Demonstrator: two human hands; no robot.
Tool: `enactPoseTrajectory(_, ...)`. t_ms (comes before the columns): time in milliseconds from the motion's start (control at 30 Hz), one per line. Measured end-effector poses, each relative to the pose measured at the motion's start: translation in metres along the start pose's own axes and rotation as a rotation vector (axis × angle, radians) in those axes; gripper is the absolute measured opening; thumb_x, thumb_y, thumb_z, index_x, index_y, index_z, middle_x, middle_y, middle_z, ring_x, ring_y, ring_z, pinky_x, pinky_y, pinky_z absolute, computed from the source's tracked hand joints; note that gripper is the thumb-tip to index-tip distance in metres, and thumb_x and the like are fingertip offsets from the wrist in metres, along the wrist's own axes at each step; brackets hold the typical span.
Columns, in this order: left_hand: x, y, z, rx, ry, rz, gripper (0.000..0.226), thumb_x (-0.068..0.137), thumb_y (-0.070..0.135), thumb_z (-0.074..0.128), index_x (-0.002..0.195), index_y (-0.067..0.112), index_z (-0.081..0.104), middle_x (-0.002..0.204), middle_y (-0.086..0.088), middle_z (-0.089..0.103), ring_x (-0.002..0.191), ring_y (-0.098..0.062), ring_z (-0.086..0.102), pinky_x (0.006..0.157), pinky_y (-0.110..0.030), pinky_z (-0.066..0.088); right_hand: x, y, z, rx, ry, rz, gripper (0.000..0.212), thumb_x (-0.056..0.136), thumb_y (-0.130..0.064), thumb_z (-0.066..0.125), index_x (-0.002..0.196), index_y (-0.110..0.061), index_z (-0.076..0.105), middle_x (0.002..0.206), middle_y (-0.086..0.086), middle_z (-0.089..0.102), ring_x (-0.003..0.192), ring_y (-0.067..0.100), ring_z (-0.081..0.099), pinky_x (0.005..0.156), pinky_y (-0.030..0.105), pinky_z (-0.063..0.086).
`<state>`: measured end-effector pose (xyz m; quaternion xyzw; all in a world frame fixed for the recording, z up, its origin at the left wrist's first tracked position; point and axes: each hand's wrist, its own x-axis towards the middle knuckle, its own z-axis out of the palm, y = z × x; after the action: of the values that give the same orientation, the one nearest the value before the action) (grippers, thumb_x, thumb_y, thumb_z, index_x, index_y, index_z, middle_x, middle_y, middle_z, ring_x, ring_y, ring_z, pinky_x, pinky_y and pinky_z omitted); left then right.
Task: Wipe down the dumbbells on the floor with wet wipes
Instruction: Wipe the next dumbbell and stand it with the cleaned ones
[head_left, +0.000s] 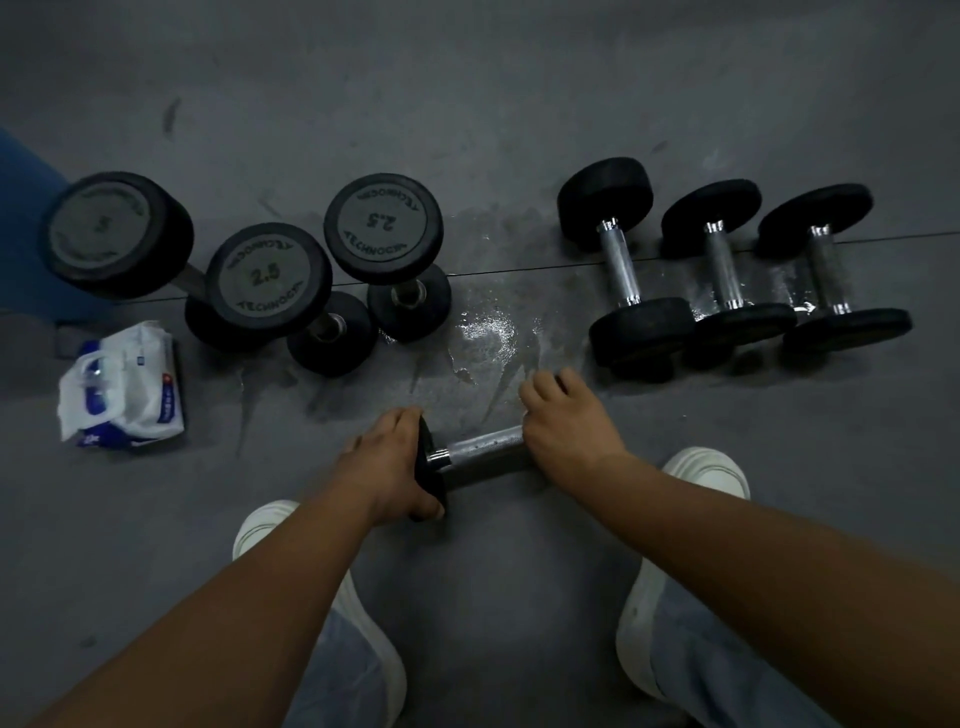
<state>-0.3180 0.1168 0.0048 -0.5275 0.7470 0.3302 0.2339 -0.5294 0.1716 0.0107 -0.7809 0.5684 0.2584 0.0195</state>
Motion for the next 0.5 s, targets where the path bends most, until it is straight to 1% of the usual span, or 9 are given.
enactPoseTrajectory(33,0.0,0.0,0.0,-0.002,0.004,0.004,0.134,0.051,0.048,0.09,0.155,0.023,0.009,0.159,0.004,0.017,0.142,-0.025,0.03,0.112,-0.038,0.032,-0.003,-0.003,0.003,-0.055,-0.039,-0.005,0.032,0.084,-0.029,0.06,0.106,-0.009,0.072,0.119,0.02,0.057,0.116,0.038,0.044,0.1,0.05,0.025)
enactPoseTrajectory(67,-0.001,0.0,0.0,-0.002,0.007,0.009,0.133,0.052,0.048,0.09,0.155,0.023,0.009,0.158,0.003,0.017,0.142,-0.024,0.03,0.112,-0.037,0.032,-0.005,-0.007,0.01,-0.116,-0.063,-0.025,0.043,0.094,-0.028,0.047,0.128,-0.004,0.058,0.138,0.025,0.045,0.132,0.042,0.032,0.11,0.055,0.015)
enactPoseTrajectory(100,-0.002,0.001,0.0,0.002,0.007,0.014,0.133,0.052,0.047,0.09,0.155,0.022,0.01,0.158,0.003,0.018,0.141,-0.024,0.031,0.111,-0.037,0.031,-0.009,-0.011,0.012,-0.167,-0.109,-0.052,0.05,0.099,-0.029,0.038,0.141,-0.001,0.043,0.149,0.026,0.032,0.14,0.045,0.019,0.114,0.057,0.005)
enactPoseTrajectory(133,-0.002,0.001,0.0,0.006,0.007,0.018,0.133,0.052,0.047,0.09,0.155,0.022,0.01,0.158,0.003,0.018,0.141,-0.023,0.031,0.111,-0.037,0.031,-0.011,-0.013,0.009,-0.207,-0.16,-0.073,0.053,0.101,-0.032,0.033,0.145,-0.001,0.035,0.152,0.026,0.026,0.142,0.046,0.012,0.114,0.058,-0.001)
enactPoseTrajectory(233,-0.002,0.002,-0.001,0.002,0.009,0.018,0.133,0.052,0.047,0.09,0.155,0.022,0.01,0.158,0.002,0.018,0.142,-0.021,0.03,0.113,-0.037,0.03,-0.01,-0.015,-0.006,-0.193,-0.156,-0.087,0.048,0.101,-0.035,0.035,0.139,-0.008,0.048,0.147,0.023,0.038,0.139,0.046,0.019,0.113,0.06,-0.003)
enactPoseTrajectory(267,-0.003,0.002,-0.001,-0.001,0.008,0.018,0.133,0.052,0.046,0.09,0.155,0.021,0.01,0.158,0.002,0.018,0.142,-0.021,0.029,0.113,-0.037,0.03,-0.007,-0.016,-0.011,-0.168,-0.152,-0.084,0.045,0.1,-0.034,0.037,0.134,-0.01,0.053,0.142,0.022,0.044,0.136,0.044,0.024,0.114,0.059,0.0)
enactPoseTrajectory(333,-0.002,0.001,-0.001,-0.005,0.008,0.019,0.133,0.052,0.046,0.09,0.155,0.021,0.01,0.158,0.002,0.018,0.143,-0.021,0.029,0.114,-0.038,0.03,-0.004,-0.016,-0.016,-0.094,-0.114,-0.07,0.037,0.098,-0.029,0.041,0.125,-0.012,0.06,0.13,0.017,0.053,0.126,0.038,0.036,0.111,0.055,0.016)
enactPoseTrajectory(400,-0.001,0.001,-0.002,-0.009,0.0,0.02,0.133,0.052,0.045,0.09,0.155,0.021,0.01,0.158,0.001,0.018,0.143,-0.022,0.029,0.114,-0.038,0.03,-0.001,-0.012,-0.017,0.028,-0.05,-0.018,0.031,0.094,-0.02,0.042,0.117,-0.015,0.063,0.117,0.012,0.057,0.112,0.032,0.044,0.097,0.045,0.031)
enactPoseTrajectory(500,0.001,0.001,-0.003,-0.014,-0.016,0.013,0.135,0.052,0.047,0.09,0.156,0.021,0.009,0.158,0.001,0.018,0.142,-0.023,0.03,0.114,-0.038,0.031,0.0,-0.008,-0.013,0.165,0.008,0.078,0.034,0.09,-0.013,0.035,0.112,-0.015,0.06,0.109,0.009,0.061,0.103,0.029,0.051,0.083,0.038,0.036)
